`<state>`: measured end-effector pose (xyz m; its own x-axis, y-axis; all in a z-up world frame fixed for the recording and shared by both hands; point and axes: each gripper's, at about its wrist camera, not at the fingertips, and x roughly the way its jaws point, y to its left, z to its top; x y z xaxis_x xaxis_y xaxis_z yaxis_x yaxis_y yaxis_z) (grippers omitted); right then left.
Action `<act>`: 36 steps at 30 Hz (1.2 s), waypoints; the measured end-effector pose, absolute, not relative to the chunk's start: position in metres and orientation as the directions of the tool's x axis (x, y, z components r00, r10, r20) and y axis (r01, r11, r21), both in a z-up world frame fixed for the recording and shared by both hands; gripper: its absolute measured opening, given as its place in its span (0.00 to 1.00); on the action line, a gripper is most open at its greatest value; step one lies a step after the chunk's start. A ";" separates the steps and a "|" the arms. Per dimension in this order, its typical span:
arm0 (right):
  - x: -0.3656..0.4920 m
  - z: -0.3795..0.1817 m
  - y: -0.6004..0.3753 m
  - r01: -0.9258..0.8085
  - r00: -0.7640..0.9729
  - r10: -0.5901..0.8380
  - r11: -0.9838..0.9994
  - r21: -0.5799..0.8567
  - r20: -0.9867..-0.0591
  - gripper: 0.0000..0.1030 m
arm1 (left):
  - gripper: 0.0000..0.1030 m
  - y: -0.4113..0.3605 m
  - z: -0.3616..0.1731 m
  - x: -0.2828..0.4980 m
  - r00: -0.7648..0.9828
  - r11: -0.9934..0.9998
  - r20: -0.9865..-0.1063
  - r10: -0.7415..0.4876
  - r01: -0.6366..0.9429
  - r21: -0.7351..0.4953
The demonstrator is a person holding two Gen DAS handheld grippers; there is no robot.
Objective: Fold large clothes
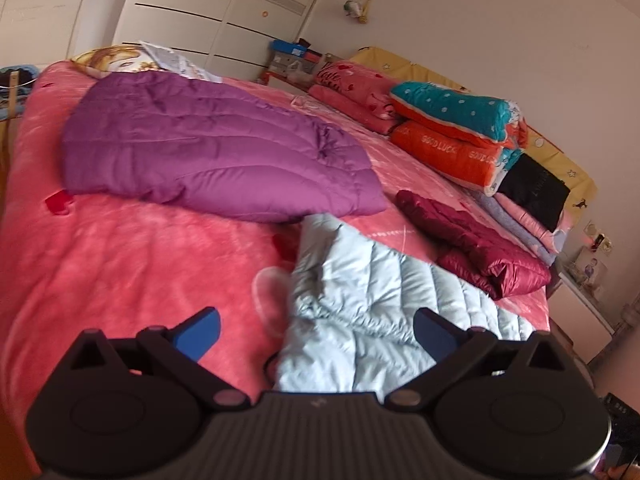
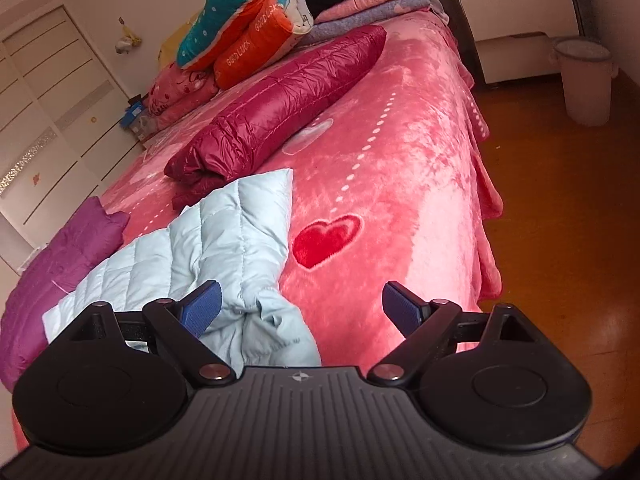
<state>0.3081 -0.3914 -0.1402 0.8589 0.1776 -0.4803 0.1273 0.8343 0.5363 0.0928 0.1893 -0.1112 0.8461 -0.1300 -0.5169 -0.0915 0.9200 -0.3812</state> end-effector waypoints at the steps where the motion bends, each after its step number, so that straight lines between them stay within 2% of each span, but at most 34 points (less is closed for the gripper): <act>1: 0.302 -0.140 -0.393 0.122 0.855 0.194 0.825 0.551 -0.480 1.00 | 0.99 0.190 -0.109 0.085 0.844 0.920 -0.521 -0.130 -0.093 -0.380; 5: 0.275 -0.138 -0.392 0.068 0.850 0.273 0.792 0.606 -0.451 1.00 | 0.99 0.185 -0.105 0.056 0.826 0.925 -0.544 -0.147 -0.080 -0.371; 9: 0.255 -0.133 -0.384 0.017 0.833 0.316 0.805 0.592 -0.454 1.00 | 0.99 0.173 -0.101 0.033 0.814 0.931 -0.553 -0.178 -0.043 -0.363; 15: 0.228 -0.138 -0.381 -0.045 0.753 0.503 0.683 0.729 -0.424 1.00 | 0.99 0.159 -0.097 0.008 0.797 0.940 -0.570 -0.197 -0.012 -0.342; 22: 0.205 -0.143 -0.369 -0.005 0.649 0.504 0.752 0.659 -0.571 1.00 | 0.99 0.159 -0.113 -0.005 0.755 0.935 -0.621 -0.208 -0.032 -0.353; 27: 0.213 -0.160 -0.358 0.013 0.508 0.520 0.793 0.609 -0.687 1.00 | 0.99 0.161 -0.126 -0.010 0.725 0.941 -0.664 -0.181 -0.069 -0.331; 36: 0.223 -0.174 -0.337 -0.041 0.355 0.603 0.774 0.632 -0.715 1.00 | 0.99 0.164 -0.154 -0.005 0.652 0.936 -0.738 -0.173 -0.125 -0.330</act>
